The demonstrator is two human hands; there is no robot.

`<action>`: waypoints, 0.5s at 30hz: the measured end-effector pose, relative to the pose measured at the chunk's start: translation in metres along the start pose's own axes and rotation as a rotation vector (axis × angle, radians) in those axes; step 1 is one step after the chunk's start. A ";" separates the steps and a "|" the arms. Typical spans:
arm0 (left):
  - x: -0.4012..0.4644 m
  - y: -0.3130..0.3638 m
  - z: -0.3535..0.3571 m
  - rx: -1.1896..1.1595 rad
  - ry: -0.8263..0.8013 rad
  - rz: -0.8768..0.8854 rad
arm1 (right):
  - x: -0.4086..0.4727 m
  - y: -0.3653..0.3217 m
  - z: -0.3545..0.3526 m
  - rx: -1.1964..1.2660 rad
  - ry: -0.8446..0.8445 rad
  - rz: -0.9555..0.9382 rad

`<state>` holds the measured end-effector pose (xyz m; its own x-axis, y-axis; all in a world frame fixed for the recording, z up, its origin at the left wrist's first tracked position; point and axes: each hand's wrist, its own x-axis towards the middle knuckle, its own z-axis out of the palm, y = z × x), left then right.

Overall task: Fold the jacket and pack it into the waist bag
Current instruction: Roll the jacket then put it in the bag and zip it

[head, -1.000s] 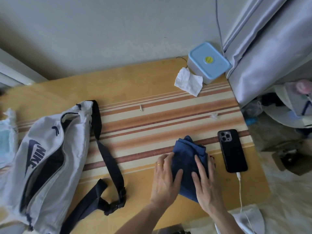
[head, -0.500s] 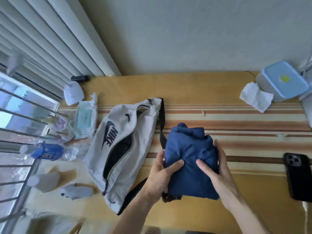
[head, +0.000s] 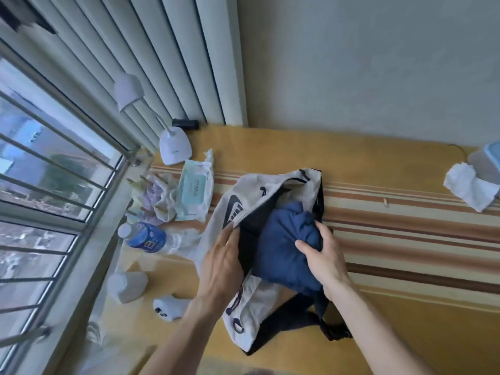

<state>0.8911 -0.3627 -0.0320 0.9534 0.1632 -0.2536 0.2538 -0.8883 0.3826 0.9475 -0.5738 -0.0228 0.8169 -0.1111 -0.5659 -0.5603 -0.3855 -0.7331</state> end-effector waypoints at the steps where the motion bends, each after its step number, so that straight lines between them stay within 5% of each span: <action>1: -0.007 0.000 -0.004 -0.047 0.026 0.014 | 0.005 -0.006 0.013 -0.024 0.004 -0.005; 7: -0.028 -0.008 -0.020 -0.093 0.044 0.019 | 0.026 -0.039 0.103 -0.132 -0.080 -0.131; 11: -0.026 -0.019 -0.029 -0.143 0.052 0.072 | 0.010 -0.030 0.123 -0.108 -0.299 -0.215; 15: -0.035 -0.011 -0.013 -0.137 -0.002 0.207 | 0.003 -0.026 0.113 -0.641 -0.591 -0.291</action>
<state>0.8568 -0.3532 -0.0160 0.9871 -0.0168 -0.1591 0.0734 -0.8360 0.5438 0.9489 -0.4603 -0.0482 0.6120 0.4882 -0.6222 -0.0164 -0.7787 -0.6272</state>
